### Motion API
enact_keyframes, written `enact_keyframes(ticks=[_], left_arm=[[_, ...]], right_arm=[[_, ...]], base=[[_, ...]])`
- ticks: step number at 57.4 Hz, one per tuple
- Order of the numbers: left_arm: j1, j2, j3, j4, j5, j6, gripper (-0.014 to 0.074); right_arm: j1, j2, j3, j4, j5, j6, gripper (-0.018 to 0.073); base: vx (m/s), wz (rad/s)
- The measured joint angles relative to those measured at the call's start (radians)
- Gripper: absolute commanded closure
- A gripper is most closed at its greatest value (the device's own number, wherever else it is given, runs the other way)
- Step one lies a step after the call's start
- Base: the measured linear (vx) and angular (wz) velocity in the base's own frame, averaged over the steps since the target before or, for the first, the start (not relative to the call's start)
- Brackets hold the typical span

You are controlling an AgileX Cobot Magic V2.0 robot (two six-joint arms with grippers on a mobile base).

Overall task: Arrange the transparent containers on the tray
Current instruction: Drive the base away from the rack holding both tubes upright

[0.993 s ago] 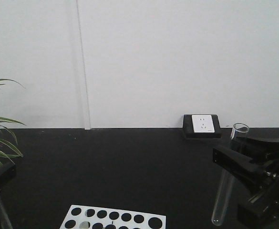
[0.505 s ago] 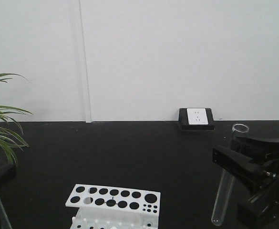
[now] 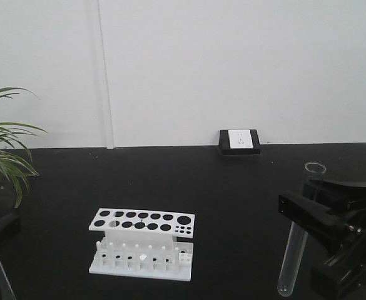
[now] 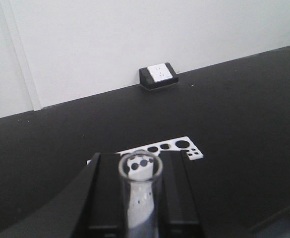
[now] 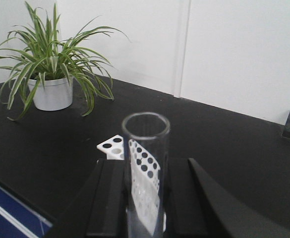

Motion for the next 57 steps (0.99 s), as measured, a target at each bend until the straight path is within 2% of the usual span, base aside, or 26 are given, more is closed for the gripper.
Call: enact_keyframes(ticks=[57], left_arm=[[0.000,0.000,0.000,0.000,0.000,0.000,0.0514]], right_arm=[[0.000,0.000,0.000,0.000,-0.001,0.000,0.0457]], base=[[-0.29,0.04]])
